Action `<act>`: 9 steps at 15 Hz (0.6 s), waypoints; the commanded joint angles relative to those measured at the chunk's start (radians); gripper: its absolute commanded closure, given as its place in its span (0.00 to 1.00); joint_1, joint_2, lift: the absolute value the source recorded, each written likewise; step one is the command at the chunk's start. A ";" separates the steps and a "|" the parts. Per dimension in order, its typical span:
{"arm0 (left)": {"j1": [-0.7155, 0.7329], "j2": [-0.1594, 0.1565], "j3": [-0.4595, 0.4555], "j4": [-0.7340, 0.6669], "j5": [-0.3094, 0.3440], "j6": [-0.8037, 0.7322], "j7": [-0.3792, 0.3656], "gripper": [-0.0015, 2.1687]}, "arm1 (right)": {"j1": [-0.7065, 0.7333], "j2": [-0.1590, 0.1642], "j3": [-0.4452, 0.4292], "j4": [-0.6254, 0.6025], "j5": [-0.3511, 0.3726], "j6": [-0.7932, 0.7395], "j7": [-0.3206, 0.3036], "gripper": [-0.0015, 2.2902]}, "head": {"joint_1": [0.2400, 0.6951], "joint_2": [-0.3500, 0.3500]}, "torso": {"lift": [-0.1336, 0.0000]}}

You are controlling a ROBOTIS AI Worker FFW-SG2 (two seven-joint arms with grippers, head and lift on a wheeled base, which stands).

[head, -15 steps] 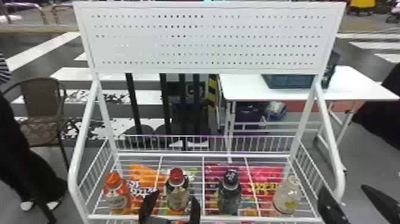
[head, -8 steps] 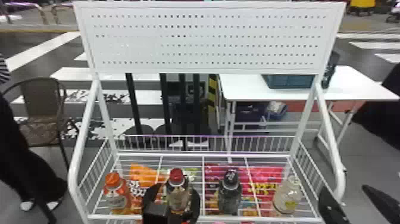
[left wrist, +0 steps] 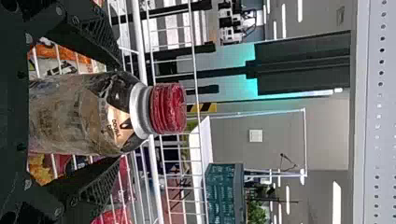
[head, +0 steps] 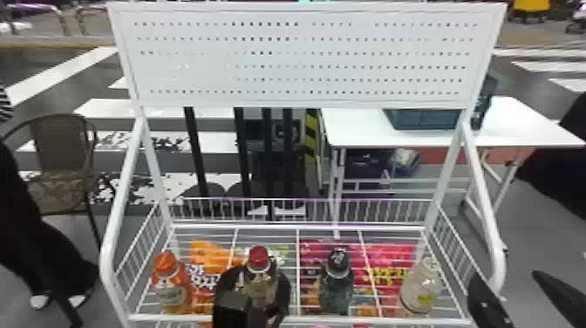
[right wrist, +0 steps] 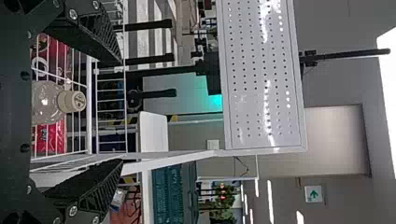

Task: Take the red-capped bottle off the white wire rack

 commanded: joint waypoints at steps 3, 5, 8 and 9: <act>0.007 0.005 0.001 -0.028 0.001 0.000 0.003 0.34 | 0.000 0.000 0.000 0.001 0.000 0.000 0.000 0.07 | 0.57 0.50 | 1.00; 0.015 0.008 0.001 -0.051 0.001 0.000 0.014 0.41 | 0.000 -0.002 0.000 0.001 0.000 0.000 0.000 0.07 | 0.57 0.50 | 1.00; 0.061 0.033 0.004 -0.158 -0.006 0.006 0.021 0.41 | 0.000 -0.003 0.000 0.003 0.000 -0.003 0.000 0.07 | 0.57 0.50 | 1.00; 0.087 0.045 0.008 -0.233 -0.012 0.021 0.023 0.41 | -0.001 -0.003 0.000 0.004 0.000 0.000 0.000 0.07 | 0.57 0.50 | 1.00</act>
